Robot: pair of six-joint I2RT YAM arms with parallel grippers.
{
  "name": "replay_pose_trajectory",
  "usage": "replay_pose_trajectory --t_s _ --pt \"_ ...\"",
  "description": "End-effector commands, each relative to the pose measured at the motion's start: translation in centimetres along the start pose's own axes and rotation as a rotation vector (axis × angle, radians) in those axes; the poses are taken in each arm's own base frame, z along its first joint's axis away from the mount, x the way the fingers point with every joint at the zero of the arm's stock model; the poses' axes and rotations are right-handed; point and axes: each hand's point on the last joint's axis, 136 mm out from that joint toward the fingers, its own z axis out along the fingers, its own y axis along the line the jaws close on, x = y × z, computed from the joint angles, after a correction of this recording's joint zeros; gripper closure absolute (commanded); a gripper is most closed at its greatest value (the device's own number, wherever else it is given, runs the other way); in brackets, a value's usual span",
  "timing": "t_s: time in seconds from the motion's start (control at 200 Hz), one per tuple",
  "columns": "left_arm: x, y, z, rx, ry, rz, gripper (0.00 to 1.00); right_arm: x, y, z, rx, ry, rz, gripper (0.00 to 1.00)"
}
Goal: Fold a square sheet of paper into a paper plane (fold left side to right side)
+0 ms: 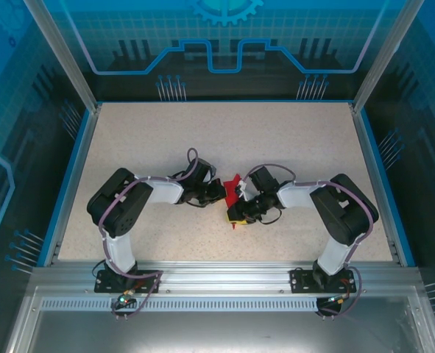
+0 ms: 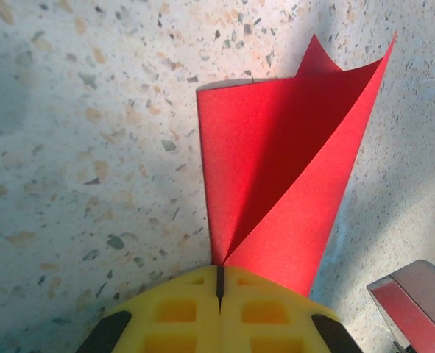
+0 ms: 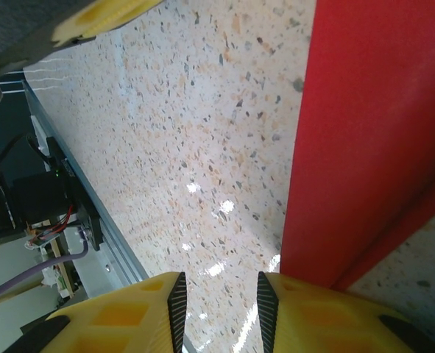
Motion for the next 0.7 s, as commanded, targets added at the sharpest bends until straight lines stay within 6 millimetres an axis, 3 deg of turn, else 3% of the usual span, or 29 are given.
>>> replay_pose_trajectory --t_s 0.0,0.385,0.695 --pt "-0.4 2.4 0.7 -0.077 -0.005 -0.02 1.0 0.9 -0.3 0.8 0.034 0.044 0.006 0.66" --pt "-0.6 3.4 1.0 -0.101 -0.006 -0.035 1.0 1.3 -0.8 1.2 0.104 0.068 0.014 0.65" --pt "-0.6 3.6 1.0 -0.111 -0.006 -0.035 1.0 2.9 -2.8 1.6 0.249 0.135 0.047 0.65"
